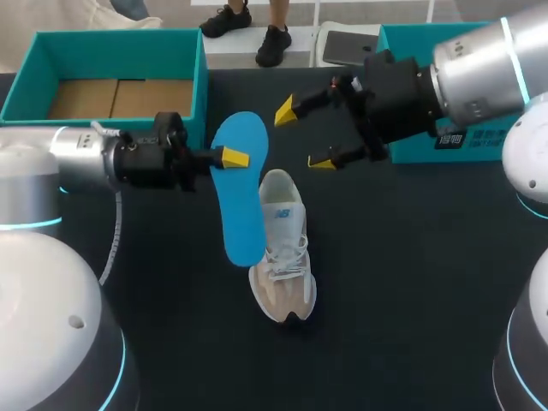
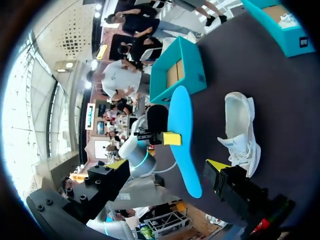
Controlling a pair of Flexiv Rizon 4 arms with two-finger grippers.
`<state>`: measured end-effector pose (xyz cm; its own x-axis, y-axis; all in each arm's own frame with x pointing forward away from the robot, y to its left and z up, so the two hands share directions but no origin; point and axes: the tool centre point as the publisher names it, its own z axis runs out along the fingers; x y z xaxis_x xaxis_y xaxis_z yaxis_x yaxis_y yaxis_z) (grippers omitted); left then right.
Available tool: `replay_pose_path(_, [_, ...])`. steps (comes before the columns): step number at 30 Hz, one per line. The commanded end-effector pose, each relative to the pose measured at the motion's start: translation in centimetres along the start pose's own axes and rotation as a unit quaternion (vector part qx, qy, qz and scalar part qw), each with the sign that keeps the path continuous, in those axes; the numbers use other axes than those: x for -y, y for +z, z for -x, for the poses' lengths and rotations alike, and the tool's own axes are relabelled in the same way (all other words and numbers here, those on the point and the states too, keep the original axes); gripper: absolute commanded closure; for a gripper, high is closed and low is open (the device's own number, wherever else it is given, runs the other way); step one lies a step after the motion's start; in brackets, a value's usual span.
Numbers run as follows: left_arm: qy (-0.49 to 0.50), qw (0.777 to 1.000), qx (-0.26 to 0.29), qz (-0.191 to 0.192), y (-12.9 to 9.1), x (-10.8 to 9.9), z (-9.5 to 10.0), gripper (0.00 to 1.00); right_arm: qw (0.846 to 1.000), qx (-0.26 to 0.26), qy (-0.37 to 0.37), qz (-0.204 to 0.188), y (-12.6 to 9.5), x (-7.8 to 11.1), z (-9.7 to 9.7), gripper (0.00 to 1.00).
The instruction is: Take the shoe out of the shoebox, open the shoe tongue, remove and reinsert the insole, then place the shoe into the shoebox
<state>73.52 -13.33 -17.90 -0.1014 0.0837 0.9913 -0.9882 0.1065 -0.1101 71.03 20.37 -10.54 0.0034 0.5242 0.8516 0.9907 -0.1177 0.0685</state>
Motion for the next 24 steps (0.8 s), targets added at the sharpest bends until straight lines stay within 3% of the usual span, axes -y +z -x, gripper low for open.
replay_pose_path(1, [0.000,1.000,-0.002,0.001,0.0,0.1,0.2,1.00,0.985,0.167,-0.038,0.031,1.8,0.0,-0.8,0.00])
replay_pose_path(4, [0.000,1.000,-0.002,0.001,0.0,0.1,0.2,1.00,0.970,0.236,-0.045,0.026,2.6,-0.1,-1.2,0.00])
replay_pose_path(9, [0.000,1.000,-0.002,0.001,0.0,0.1,0.2,1.00,0.954,0.295,-0.048,0.032,3.1,0.0,-1.8,0.00])
replay_pose_path(13, [0.000,1.000,-0.002,0.001,0.0,0.1,0.2,1.00,0.945,0.321,-0.052,0.039,3.4,-0.1,-1.6,0.00])
replay_pose_path(24, [0.000,1.000,-0.002,0.001,0.0,0.1,0.2,1.00,0.903,0.423,-0.060,0.058,4.1,0.5,-1.6,0.00])
